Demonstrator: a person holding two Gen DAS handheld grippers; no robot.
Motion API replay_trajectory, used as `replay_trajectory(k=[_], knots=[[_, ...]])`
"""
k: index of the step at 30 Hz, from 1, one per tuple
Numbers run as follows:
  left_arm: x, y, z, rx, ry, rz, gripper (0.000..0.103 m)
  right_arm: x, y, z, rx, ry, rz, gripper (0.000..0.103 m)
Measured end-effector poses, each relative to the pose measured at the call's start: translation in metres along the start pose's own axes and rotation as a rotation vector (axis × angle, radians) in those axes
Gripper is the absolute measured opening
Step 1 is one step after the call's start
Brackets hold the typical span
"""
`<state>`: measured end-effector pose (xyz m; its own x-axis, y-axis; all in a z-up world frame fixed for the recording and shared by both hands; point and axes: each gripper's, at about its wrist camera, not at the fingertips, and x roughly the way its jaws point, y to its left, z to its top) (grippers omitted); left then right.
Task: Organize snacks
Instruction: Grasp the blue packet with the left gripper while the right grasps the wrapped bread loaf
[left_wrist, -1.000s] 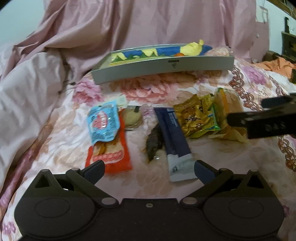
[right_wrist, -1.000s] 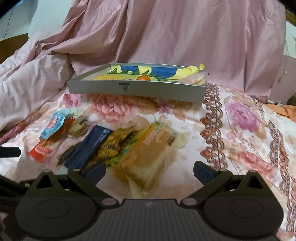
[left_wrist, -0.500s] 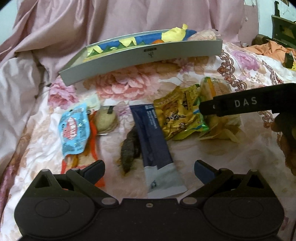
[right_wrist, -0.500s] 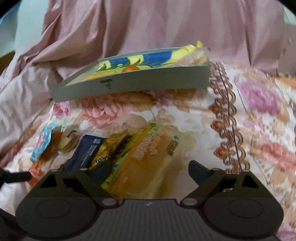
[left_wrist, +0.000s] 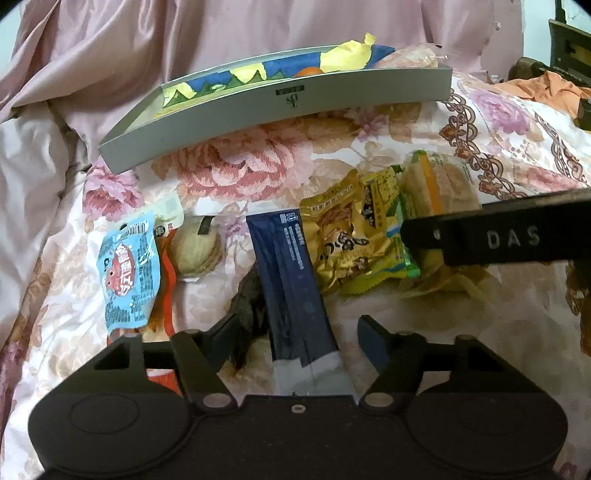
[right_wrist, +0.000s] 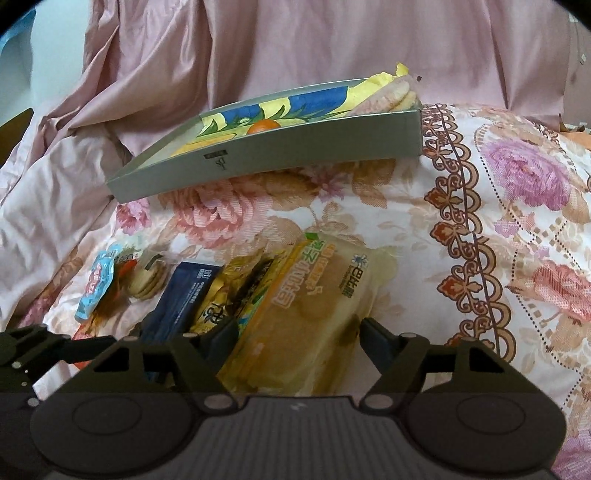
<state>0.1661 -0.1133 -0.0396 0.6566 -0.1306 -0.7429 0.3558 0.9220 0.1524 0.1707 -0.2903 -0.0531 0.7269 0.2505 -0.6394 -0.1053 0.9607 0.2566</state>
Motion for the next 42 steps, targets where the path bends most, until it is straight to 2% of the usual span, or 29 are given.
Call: replay_trajectory(k=[3,7,22,27,36,40,42], knots=[[0.002,0.000,0.004,0.005,0.011,0.026,0.049,0.000,0.000,0.000,0.001,0.000,0.001,0.076],[0.001,0.006,0.007,-0.021,0.021,0.037,0.037,0.000,0.000,0.000,0.000,0.001,0.001,0.073],[-0.022,0.016,-0.012,-0.150,0.048,-0.034,0.035,-0.015,0.000,-0.009,0.039,0.042,0.038,0.055],[-0.024,0.015,-0.015,-0.149,0.045,-0.041,0.036,-0.024,0.003,-0.014,0.027,0.064,0.051,0.055],[-0.010,0.011,-0.011,-0.086,0.072,-0.027,0.042,-0.020,0.005,-0.015,0.008,0.070,0.045,0.059],[-0.007,0.012,-0.009,-0.083,0.075,-0.030,0.042,-0.015,0.001,-0.015,0.036,0.088,0.058,0.063],[-0.008,0.013,-0.009,-0.088,0.070,-0.031,0.038,-0.013,0.001,-0.015,0.042,0.093,0.060,0.065]])
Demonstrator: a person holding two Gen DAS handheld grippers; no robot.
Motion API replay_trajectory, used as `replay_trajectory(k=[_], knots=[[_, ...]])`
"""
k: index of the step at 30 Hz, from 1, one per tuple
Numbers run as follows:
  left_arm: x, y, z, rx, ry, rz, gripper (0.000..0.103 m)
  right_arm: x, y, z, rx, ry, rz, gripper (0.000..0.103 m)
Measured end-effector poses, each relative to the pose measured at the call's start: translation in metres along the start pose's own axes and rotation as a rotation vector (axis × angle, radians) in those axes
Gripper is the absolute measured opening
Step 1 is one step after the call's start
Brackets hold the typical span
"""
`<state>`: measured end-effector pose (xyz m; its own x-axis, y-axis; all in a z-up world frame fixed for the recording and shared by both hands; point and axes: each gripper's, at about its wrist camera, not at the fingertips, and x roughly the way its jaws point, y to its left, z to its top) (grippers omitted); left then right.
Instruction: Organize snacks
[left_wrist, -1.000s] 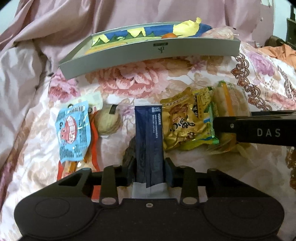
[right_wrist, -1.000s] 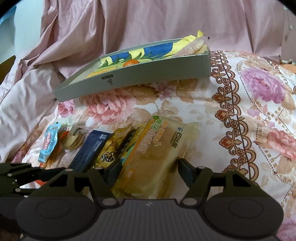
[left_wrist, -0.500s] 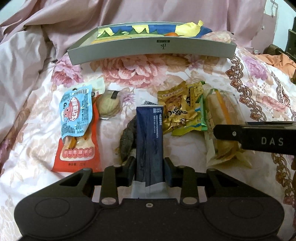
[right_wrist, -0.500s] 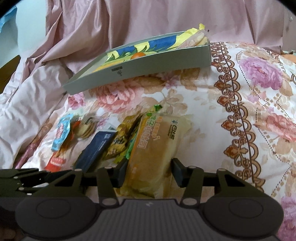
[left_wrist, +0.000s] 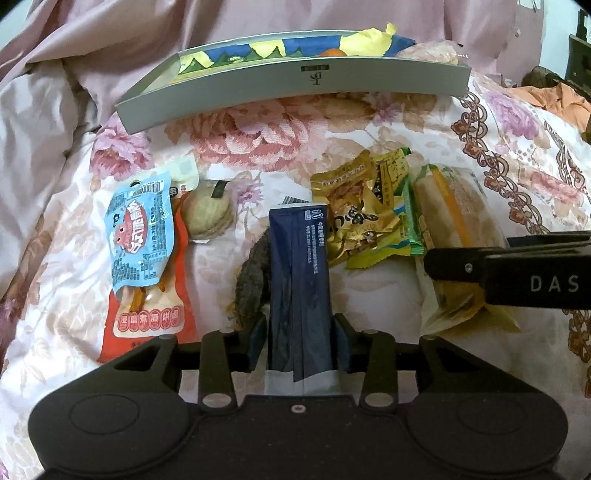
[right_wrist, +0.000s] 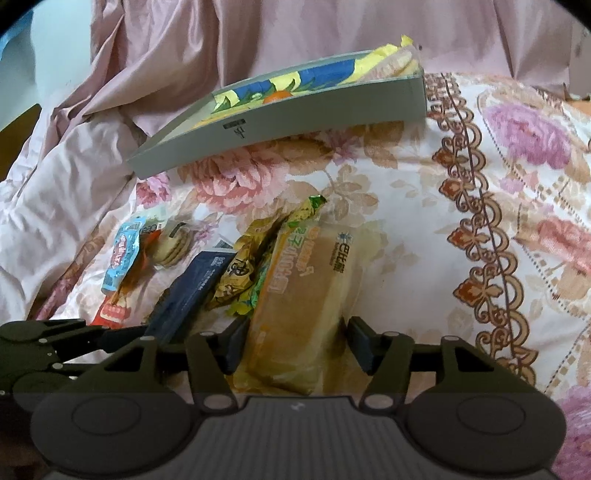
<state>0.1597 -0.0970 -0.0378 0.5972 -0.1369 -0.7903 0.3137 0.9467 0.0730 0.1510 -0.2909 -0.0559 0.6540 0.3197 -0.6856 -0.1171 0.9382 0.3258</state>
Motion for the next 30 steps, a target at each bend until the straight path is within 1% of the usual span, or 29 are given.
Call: replay_trajectory(k=[5,12,16,19,30], knots=[[-0.002,0.000,-0.002,-0.008,-0.010,-0.006,0.035,0.004,0.002,-0.002,-0.001,0.005,-0.001,0.066],[-0.006,-0.003,-0.005,-0.016,-0.024,-0.005,0.032,0.002,0.006,-0.005,-0.012,-0.021,-0.024,0.060],[-0.010,-0.003,-0.005,-0.024,-0.030,-0.006,0.032,-0.003,0.011,-0.007,-0.036,-0.047,-0.042,0.055],[-0.013,-0.002,-0.005,-0.029,-0.040,-0.009,0.032,-0.006,0.013,-0.007,-0.058,-0.061,-0.055,0.053],[-0.026,0.001,-0.009,-0.086,-0.064,-0.023,0.032,-0.017,0.018,-0.008,-0.085,-0.086,-0.087,0.051]])
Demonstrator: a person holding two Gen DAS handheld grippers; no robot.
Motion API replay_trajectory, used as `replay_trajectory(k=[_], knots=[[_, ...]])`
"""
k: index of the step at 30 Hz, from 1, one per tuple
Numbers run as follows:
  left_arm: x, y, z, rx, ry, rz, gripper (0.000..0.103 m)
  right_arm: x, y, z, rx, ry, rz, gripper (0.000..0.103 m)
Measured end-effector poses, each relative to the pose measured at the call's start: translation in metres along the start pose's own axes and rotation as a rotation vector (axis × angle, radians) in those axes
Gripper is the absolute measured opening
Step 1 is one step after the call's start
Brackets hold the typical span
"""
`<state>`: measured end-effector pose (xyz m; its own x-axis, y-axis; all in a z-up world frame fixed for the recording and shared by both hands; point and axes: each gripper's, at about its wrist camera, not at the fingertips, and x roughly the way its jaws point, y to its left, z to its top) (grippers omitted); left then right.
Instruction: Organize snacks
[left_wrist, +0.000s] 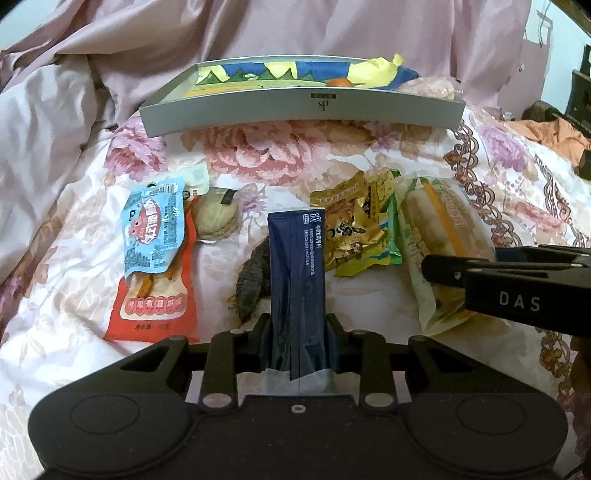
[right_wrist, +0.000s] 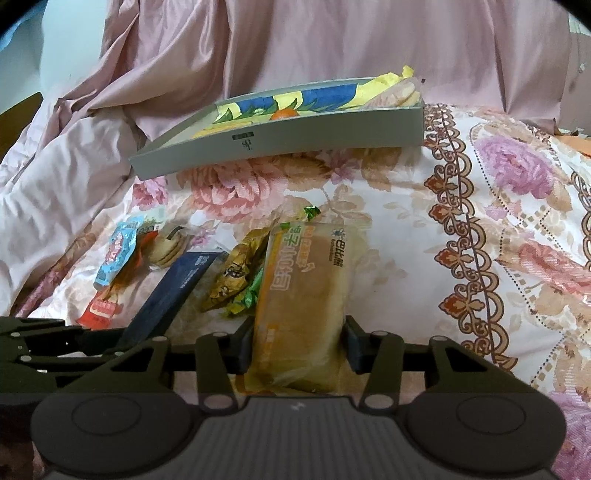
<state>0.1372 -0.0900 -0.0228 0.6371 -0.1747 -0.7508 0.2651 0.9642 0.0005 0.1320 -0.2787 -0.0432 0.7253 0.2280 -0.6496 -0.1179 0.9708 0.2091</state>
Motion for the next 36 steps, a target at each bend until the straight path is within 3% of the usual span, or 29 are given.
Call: replay_trajectory(k=[17,36], knots=[[-0.015,0.002,0.017,-0.031,-0.081,0.004,0.032,-0.012,0.002,0.006,-0.023,-0.111,0.021,0.050],[-0.023,0.016,0.072,-0.094,-0.233,0.017,0.032,-0.028,-0.010,0.032,-0.004,-0.308,0.039,0.050]])
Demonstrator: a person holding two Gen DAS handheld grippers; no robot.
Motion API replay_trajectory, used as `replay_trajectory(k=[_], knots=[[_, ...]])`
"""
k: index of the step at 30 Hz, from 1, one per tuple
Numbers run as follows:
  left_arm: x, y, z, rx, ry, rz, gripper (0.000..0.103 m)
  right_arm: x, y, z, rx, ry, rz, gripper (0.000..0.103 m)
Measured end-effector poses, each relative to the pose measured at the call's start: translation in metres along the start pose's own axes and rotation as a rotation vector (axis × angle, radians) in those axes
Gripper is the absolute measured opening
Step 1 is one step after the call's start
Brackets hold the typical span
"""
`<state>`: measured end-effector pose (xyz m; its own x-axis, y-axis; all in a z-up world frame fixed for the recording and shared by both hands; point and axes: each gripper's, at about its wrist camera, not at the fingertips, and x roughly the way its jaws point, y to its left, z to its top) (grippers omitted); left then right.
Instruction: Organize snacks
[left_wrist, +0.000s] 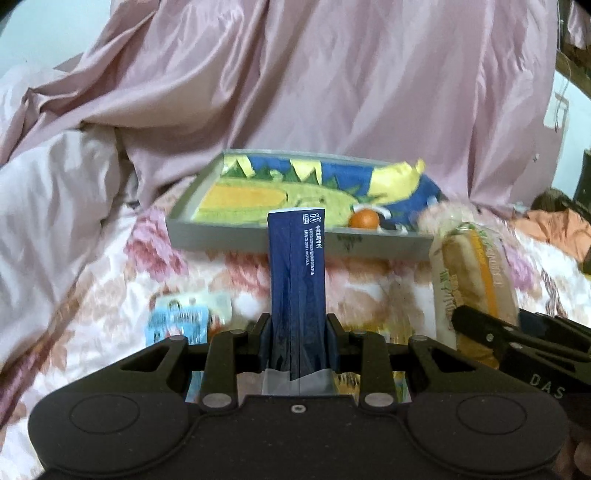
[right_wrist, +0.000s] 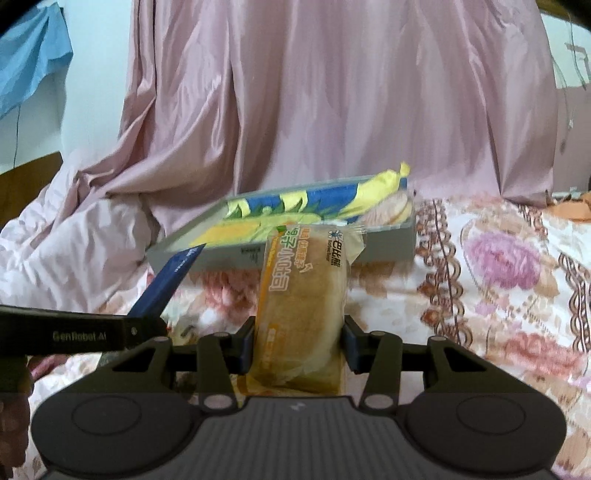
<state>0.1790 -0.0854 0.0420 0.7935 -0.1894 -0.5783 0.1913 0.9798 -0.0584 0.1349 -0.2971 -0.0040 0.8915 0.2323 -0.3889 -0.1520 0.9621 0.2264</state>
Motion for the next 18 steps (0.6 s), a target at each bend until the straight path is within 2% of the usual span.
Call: replay_trajectory(k=[10,18], knots=[[0.021,-0.004,0.045,-0.002,-0.082,-0.015,0.032,0.025,-0.018,0.043,-0.025,-0.143,0.010,0.050],[0.049,-0.017,0.081,0.012,-0.146,-0.036,0.032,0.058,-0.030,0.062,-0.025,-0.223,0.041,0.050]])
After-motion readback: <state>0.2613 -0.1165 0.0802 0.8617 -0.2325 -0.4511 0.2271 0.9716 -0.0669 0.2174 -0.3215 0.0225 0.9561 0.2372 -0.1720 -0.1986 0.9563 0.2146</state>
